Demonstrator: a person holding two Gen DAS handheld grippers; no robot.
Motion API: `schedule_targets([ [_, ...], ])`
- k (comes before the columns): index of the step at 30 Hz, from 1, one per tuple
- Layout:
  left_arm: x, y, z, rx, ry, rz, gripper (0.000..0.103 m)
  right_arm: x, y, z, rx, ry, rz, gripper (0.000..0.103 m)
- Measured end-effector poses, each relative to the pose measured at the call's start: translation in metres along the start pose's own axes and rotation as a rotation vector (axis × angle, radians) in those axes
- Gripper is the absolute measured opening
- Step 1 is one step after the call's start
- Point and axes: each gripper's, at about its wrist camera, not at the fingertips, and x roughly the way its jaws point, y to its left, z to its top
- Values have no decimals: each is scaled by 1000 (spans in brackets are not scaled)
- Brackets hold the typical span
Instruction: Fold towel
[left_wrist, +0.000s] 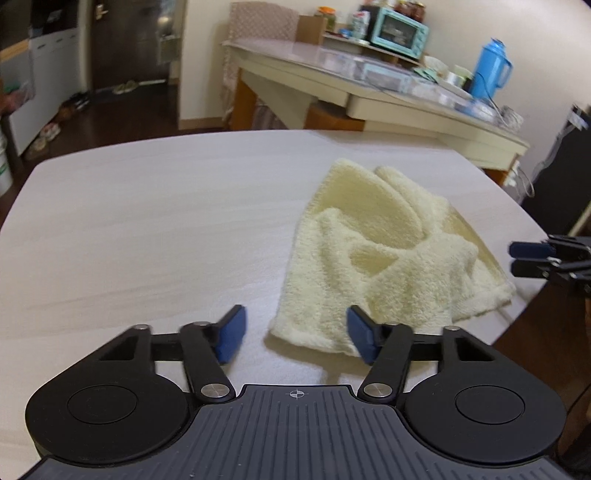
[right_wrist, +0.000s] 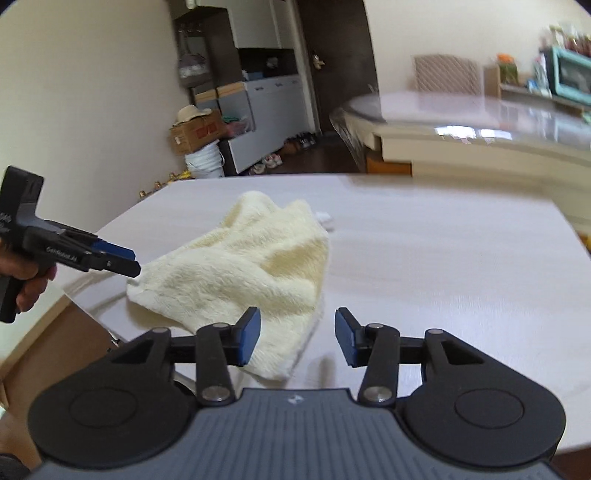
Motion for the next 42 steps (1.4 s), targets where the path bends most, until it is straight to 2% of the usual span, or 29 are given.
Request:
schedule_targets([
  [1,1,-2,0,11,5,4,27,2,0,-3,7,6,8,48],
  [2,3,-4,-1,22,9,8,19,1,-2,-6,10,13,12,48],
  [6,0,-12,-5,63,-5,11,11,3,-2,-12,19,26,17,44],
  [7,-2,-14,-6,73,-14,20,11,3,-3,-12,24,25,16,32],
  [8,-3,-16,-7,82,-23,29,11,2,-4,-13,29,26,16,11],
  [9,-5,-18,-9,92,-32,39,11,2,-4,-13,32,25,17,4],
  [15,-25,-32,-22,113,-59,91,10,-26,-8,-6,10,-49,-36,4],
  [19,-40,-41,-31,122,-73,126,10,-43,-4,-9,-15,-42,-80,4],
  [24,-43,-43,-39,108,-40,104,11,-51,-7,-26,18,-1,-77,4],
  [26,-46,-40,-36,103,-32,89,15,-53,-10,-27,30,-1,-69,11],
  [28,-51,-35,-25,104,-50,81,18,-55,-13,-19,29,-27,-77,18],
  [29,-52,-31,-15,104,-61,72,29,-54,-15,-13,26,-37,-73,20],
  [31,-54,-23,4,107,-82,55,39,-50,-19,6,14,-60,-54,28],
  [34,-43,-16,36,137,-76,17,46,-37,-20,27,-16,-67,-26,31],
  [36,-29,-11,60,169,-64,-2,47,-27,-19,40,-33,-65,-4,33],
  [38,-16,-10,75,196,-48,-19,47,-17,-19,50,-46,-58,14,41],
  [42,40,-14,121,270,5,-123,47,10,-22,74,-59,-27,52,45],
])
